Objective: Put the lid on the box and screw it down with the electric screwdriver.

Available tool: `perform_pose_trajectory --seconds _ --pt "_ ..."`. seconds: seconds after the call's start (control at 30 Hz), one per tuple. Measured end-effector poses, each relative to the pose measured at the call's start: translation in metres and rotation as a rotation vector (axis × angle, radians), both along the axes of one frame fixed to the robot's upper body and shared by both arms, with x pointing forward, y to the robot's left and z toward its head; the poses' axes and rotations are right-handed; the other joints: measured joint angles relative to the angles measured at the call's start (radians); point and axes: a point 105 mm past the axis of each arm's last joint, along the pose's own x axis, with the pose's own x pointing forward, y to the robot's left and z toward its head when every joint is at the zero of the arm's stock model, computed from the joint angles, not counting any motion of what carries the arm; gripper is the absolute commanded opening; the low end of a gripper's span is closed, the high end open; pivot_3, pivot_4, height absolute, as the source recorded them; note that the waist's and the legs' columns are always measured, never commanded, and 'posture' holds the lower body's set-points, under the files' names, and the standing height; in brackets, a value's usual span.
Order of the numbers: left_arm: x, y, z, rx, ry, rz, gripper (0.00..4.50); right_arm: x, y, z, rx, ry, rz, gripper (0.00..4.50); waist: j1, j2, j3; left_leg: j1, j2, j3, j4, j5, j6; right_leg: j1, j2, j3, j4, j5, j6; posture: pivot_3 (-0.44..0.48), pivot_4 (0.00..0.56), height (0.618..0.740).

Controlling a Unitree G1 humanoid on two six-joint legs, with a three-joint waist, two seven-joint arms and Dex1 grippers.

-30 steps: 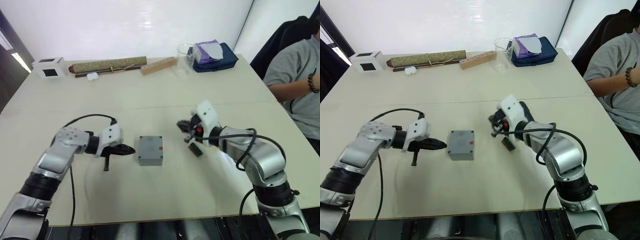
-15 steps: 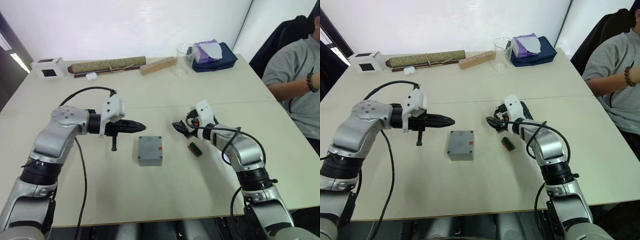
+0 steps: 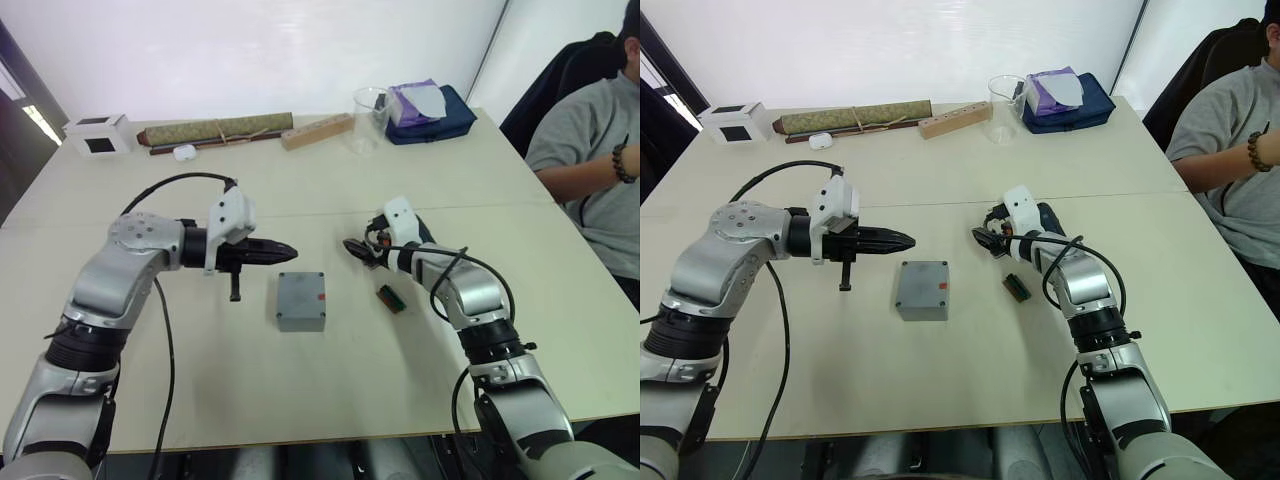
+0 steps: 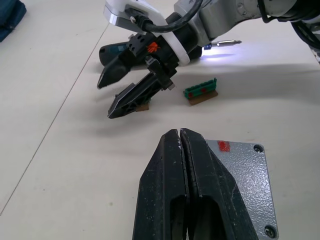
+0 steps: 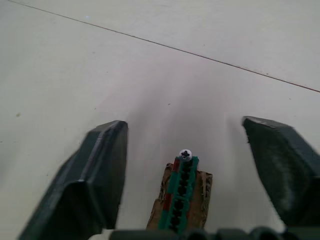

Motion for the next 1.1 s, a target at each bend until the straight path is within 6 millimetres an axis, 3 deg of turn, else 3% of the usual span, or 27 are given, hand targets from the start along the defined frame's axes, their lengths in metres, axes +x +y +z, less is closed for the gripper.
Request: perform_pose_trajectory --seconds 0.17,0.23,0.57,0.73,0.9,1.1 --pt "0.0 0.0 0.0 0.0 -0.001 0.003 0.0 0.0 0.0 -0.001 -0.007 0.005 0.005 0.61 0.0 0.0 0.0 0.0 0.0 0.0 0.0 0.0 0.0 0.0 0.0 0.0 0.0 0.0 0.0 0.0 0.15 0.736" --pt "0.0 0.0 0.0 0.001 -0.001 0.002 0.0 0.0 -0.001 -0.002 -0.01 0.006 0.003 0.11 0.0 0.0 0.0 0.0 0.0 0.0 0.0 0.0 0.0 0.0 0.0 0.0 0.0 0.0 0.0 0.0 0.15 0.736" --pt "0.001 -0.001 -0.001 0.006 -0.007 0.004 0.0 0.0 -0.005 0.003 -0.018 0.002 -0.009 0.11 0.0 0.0 0.0 0.0 0.0 0.0 0.0 0.0 0.0 0.0 0.0 0.0 0.0 0.0 0.0 0.0 0.15 0.736" --pt "0.0 0.009 -0.009 0.034 0.015 0.026 0.0 -0.014 -0.008 0.044 0.003 -0.085 0.033 0.11 -0.001 0.001 0.0 0.0 0.0 0.0 0.0 0.0 0.0 0.0 0.0 0.0 0.0 0.0 0.0 0.0 0.15 0.736" --pt "-0.002 0.017 -0.016 0.056 0.034 0.043 0.0 -0.039 0.013 0.07 0.031 -0.109 0.159 0.11 0.0 0.001 0.0 0.0 0.0 0.0 0.0 0.0 0.0 0.0 0.0 0.0 0.0 0.0 0.0 0.0 0.15 0.736" --pt "-0.002 0.017 -0.016 0.054 0.026 0.047 0.0 -0.047 0.03 0.065 0.016 -0.083 0.208 0.11 0.002 0.0 0.0 0.0 0.0 0.0 0.0 0.0 0.0 0.0 0.0 0.0 0.0 0.0 0.0 0.0 0.15 0.736"
